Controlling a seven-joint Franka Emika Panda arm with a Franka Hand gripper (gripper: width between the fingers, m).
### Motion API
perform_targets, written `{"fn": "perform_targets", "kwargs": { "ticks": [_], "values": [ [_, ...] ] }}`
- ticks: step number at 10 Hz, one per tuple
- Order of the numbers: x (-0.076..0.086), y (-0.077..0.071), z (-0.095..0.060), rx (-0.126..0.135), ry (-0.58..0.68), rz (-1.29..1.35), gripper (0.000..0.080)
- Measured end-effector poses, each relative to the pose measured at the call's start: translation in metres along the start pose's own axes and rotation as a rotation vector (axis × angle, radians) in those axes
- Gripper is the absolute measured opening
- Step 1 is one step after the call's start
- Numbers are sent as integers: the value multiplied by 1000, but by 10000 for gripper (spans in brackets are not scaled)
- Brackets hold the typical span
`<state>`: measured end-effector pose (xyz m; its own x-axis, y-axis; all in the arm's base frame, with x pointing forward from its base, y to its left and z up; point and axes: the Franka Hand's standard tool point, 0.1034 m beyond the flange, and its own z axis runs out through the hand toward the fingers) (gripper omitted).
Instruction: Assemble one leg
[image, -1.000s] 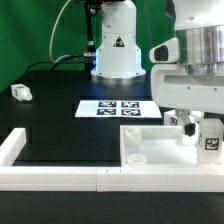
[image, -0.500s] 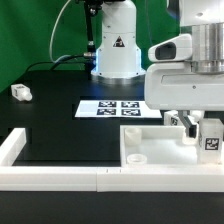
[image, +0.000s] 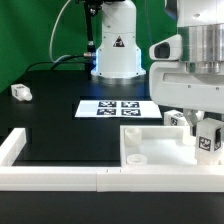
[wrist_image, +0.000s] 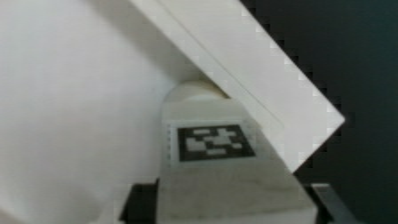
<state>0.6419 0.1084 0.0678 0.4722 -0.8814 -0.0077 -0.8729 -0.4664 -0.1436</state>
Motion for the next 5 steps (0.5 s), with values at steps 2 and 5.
{"fn": "perform_targets", "kwargs": {
  "ticks": [2, 5],
  "values": [
    [-1, 0, 0, 10, -25, 344, 288],
    [0, 0, -1, 15, -84, 688, 288]
  ]
}}
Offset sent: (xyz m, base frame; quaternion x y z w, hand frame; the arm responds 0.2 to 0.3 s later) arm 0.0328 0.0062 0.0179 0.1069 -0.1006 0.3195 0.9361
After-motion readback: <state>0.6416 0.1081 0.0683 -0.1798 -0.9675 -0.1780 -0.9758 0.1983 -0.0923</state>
